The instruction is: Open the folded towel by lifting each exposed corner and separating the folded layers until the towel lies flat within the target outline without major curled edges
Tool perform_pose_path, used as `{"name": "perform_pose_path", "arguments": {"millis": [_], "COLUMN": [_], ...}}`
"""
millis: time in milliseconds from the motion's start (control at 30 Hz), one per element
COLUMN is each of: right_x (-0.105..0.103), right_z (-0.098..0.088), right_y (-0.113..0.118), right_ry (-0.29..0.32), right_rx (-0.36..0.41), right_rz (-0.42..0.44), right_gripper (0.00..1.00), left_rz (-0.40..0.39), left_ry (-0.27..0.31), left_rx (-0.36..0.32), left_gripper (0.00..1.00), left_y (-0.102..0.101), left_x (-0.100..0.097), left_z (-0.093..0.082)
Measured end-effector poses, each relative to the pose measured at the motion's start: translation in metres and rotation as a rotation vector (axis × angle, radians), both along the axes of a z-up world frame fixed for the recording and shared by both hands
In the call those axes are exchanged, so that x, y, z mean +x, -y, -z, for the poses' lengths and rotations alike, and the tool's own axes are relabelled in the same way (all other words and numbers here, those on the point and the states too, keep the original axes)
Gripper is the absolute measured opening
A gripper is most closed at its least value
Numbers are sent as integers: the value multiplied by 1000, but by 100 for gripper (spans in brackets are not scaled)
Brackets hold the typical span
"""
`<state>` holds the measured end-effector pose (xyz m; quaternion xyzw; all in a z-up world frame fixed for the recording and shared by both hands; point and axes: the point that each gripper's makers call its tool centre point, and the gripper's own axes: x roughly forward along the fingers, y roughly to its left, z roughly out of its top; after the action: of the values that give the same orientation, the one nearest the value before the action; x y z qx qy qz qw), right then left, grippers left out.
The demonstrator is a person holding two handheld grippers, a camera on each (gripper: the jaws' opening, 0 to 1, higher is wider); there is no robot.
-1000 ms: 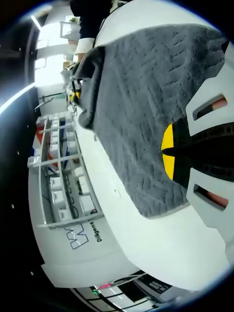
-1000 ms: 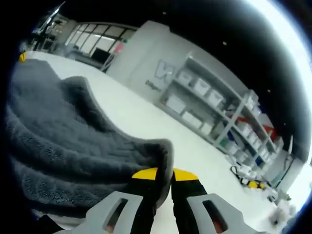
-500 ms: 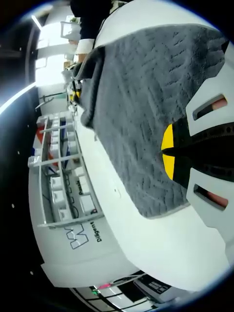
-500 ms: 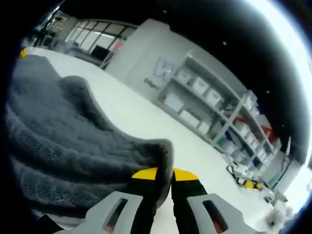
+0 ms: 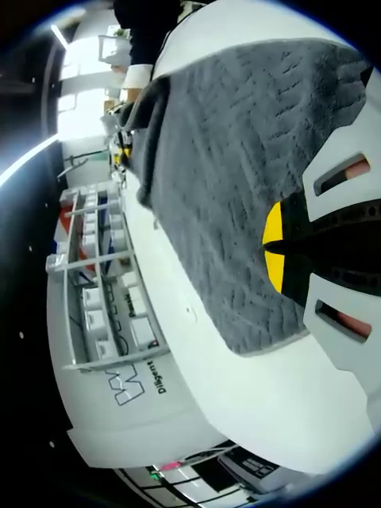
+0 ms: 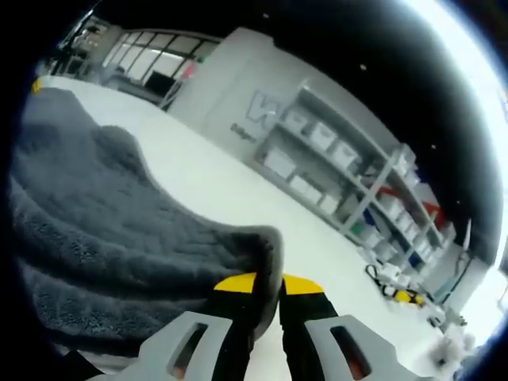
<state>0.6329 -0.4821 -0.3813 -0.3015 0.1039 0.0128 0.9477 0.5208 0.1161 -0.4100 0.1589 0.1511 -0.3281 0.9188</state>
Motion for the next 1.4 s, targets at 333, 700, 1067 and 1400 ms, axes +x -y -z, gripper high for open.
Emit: {"name": "perform_pose_path", "arguments": {"millis": [333, 700, 1067, 1400], "right_x": [-3, -1, -4, -4], "right_z": [1, 2, 1, 1], "right_y": [13, 23, 31, 39], "right_ry": [-2, -2, 3, 6], "right_rx": [10, 17, 17, 18], "right_rz": [27, 40, 55, 67], "right_gripper": [5, 6, 7, 8], "left_rz": [-1, -1, -1, 0], "left_ry": [0, 0, -1, 2], "left_rx": [-3, -4, -12, -9], "left_gripper": [1, 1, 1, 1], "left_y": [0, 0, 0, 0], "left_x": [0, 0, 1, 0], "left_z": [0, 1, 1, 1]}}
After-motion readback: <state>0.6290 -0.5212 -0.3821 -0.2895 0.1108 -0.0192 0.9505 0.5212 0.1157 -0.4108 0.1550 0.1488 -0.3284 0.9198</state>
